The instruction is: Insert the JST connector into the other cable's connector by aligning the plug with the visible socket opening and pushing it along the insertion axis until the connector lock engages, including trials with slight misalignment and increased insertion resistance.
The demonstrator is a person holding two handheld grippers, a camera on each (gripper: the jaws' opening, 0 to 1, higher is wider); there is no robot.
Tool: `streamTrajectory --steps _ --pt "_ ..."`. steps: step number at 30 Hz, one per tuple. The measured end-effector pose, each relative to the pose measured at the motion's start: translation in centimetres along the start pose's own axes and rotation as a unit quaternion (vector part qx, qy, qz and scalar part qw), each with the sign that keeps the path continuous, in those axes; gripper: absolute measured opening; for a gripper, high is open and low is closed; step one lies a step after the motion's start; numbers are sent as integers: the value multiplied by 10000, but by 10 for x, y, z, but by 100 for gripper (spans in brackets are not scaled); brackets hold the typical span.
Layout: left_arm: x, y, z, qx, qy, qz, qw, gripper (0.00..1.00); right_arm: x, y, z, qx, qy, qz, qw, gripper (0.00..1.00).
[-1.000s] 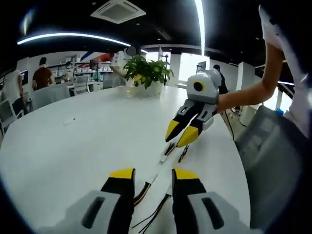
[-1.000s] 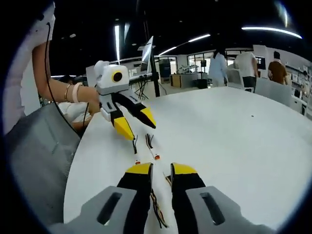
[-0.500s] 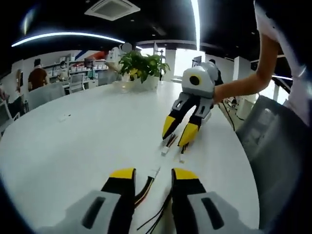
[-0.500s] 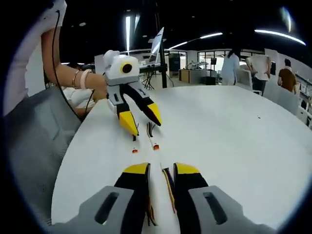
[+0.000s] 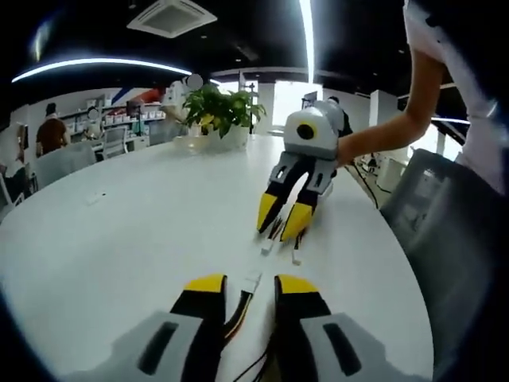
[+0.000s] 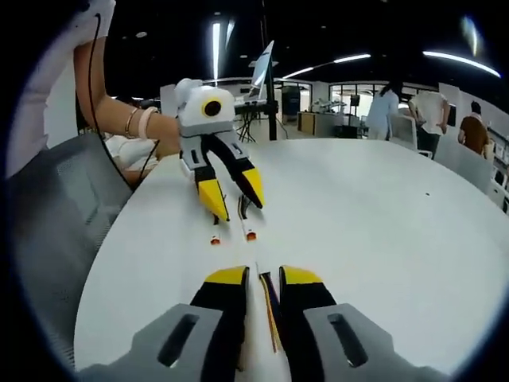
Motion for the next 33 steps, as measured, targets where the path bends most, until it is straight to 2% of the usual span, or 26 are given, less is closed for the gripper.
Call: streamTrajectory --steps 9,12,19,22,24,33 --pt "4 1 5 32 74 -21 10000 13 3 -1 2 -108 36 -20 9999 10" --pt "5 1 6 28 142 160 9998 13 5 -1 3 -151 133 -116 9997 10" --pt "7 1 6 24 204 271 9994 12 9 -4 5 -178 114 -172 9996 8" --pt "7 1 6 81 188 202 9996 9 9 -5 5 -175 113 -183 9996 7" --pt "9 1 6 85 250 304 9992 5 9 -4 5 -174 111 -206 9996 6" --pt "11 1 8 160 274 433 9986 4 10 -4 6 -217 96 -219 9995 5"
Point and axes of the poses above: the point that each gripper's makers call its tool centre point, and the gripper's own axes: z roughly forward along the fingers, y roughly to its left, x roughly out of its underside, the point moved 9 cm from there along -z, roughly backward along the fingers, and after that the axes turned 10 degrees about -z, right-handed, at the moved point
